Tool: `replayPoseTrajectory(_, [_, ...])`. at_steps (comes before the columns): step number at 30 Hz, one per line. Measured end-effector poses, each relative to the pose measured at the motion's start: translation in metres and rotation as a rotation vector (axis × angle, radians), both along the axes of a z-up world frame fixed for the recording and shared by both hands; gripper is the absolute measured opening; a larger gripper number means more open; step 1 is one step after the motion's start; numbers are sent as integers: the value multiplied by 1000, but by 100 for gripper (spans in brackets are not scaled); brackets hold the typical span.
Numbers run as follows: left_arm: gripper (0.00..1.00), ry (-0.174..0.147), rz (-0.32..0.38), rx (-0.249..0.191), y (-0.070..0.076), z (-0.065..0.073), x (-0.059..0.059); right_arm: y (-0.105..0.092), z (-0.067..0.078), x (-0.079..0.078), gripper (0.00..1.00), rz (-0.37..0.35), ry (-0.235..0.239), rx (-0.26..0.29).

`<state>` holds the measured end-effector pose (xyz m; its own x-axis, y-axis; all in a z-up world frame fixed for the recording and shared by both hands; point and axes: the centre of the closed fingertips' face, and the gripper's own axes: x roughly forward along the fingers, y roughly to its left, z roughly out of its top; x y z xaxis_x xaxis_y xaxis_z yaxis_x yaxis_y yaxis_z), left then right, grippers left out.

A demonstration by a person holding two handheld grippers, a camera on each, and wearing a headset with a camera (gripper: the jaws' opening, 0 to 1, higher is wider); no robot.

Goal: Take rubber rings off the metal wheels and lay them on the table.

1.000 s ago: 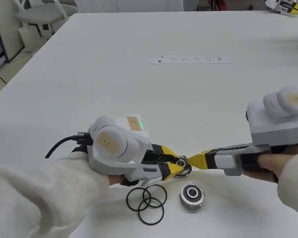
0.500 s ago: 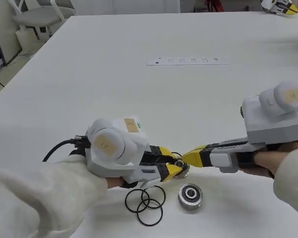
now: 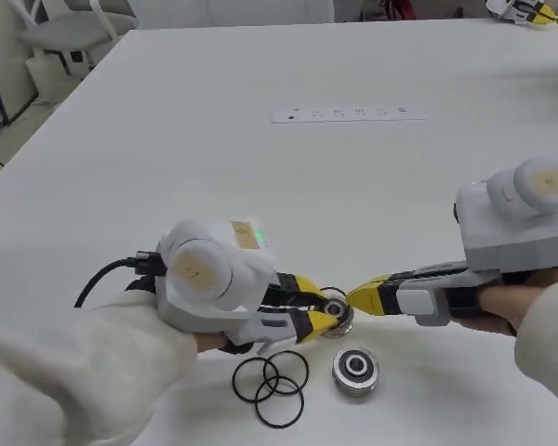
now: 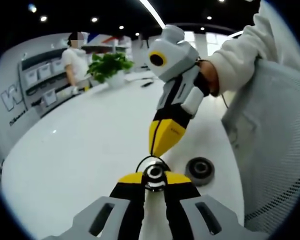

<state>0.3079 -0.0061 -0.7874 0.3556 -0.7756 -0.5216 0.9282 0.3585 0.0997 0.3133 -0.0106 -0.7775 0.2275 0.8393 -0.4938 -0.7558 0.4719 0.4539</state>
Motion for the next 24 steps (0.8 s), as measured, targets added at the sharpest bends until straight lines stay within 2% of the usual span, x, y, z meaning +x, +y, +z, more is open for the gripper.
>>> replayPoseTrajectory(2, [16,-4,10,-10,4,5,4,-1,3,2,0,-9,-4,9])
replayPoseTrajectory(3, [17,-19,23,-21,7,12,7,-1,5,3,0,-13,-5,12])
replayPoseTrajectory(6, [22,-25,28,-34,11,21,9,-3,9,6,0,-32,-2,25])
replayPoseTrajectory(9, [26,-56,36,-44,17,33,13,-2,15,7,0,-53,5,44])
replayPoseTrajectory(13, [31,-63,63,-78,29,48,16,5,28,6,0,-52,-3,74])
replayPoseTrajectory(16, [38,-39,78,-169,30,65,14,11,34,4,0,-39,-10,86])
replayPoseTrajectory(22, [48,-73,81,-165,40,78,13,19,39,-1,0,-11,-16,92])
replayPoseTrajectory(24, [50,-72,81,-167,44,81,11,21,39,-3,0,-4,-13,94])
